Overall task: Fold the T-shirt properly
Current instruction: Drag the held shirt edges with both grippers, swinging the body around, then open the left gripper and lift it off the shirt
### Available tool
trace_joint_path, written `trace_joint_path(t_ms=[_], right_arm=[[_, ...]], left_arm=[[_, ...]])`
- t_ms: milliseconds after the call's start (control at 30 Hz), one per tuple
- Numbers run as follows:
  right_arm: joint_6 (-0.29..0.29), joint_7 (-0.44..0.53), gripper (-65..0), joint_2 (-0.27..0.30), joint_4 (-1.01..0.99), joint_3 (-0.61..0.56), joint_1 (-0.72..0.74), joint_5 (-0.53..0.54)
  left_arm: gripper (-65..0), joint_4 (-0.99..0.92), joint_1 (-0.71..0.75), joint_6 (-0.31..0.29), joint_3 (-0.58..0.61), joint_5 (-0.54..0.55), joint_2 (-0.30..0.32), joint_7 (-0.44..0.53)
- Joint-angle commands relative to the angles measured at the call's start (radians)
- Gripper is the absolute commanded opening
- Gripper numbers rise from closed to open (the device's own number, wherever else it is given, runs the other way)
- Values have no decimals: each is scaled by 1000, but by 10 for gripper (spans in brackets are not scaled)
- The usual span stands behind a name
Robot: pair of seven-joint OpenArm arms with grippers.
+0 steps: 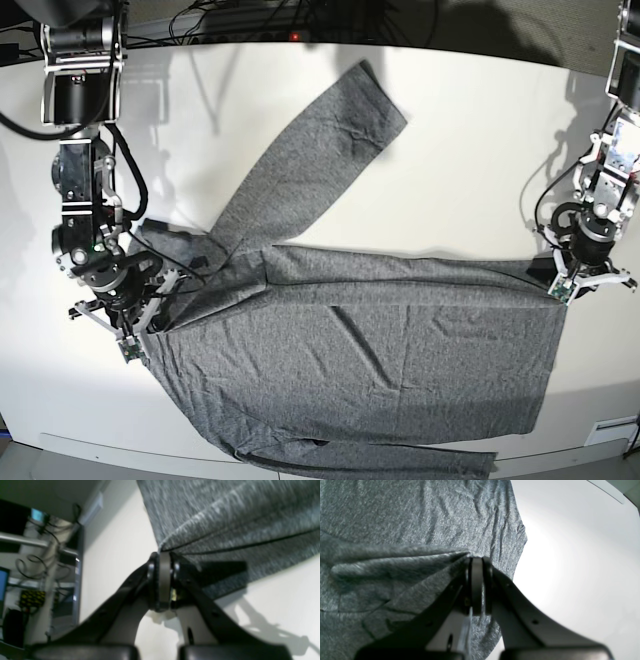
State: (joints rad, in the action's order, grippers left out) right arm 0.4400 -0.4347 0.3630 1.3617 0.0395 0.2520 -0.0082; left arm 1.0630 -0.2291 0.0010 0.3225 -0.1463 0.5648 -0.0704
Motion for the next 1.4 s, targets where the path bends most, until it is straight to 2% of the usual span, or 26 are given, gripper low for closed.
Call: trace_joint_path(t_ms=[0,267,500,600,867,1067,1267,1367], right_arm=[[-12,28,-650,14,16,8,28,1],[-12,50,-650,13,16,8,28,1],[-18,69,-650,10,-7,8,31,2],[-37,78,-650,11,-73,8,49,8],[-37,105,-650,10,-291,8,151,9],[-37,122,-650,-24,-372,8,216,8],[-36,150,-650,-67,-374,8,222,4],[-37,171,-650,-72,-374,8,222,-40]], left_arm=[[-650,4,-23,21,-8,10,17,18],[-650,-6,-23,21,-8,10,13,71],[-650,-24,-34,18,-8,9,-28,70],[-650,-109,-86,18,-8,9,-58,71],[-650,-319,-229,18,-8,10,-105,72],[-650,-336,-240,17,-7,11,-105,101],[-650,-336,-239,17,-7,24,-105,101],[-650,-336,-239,17,-7,24,-105,101]])
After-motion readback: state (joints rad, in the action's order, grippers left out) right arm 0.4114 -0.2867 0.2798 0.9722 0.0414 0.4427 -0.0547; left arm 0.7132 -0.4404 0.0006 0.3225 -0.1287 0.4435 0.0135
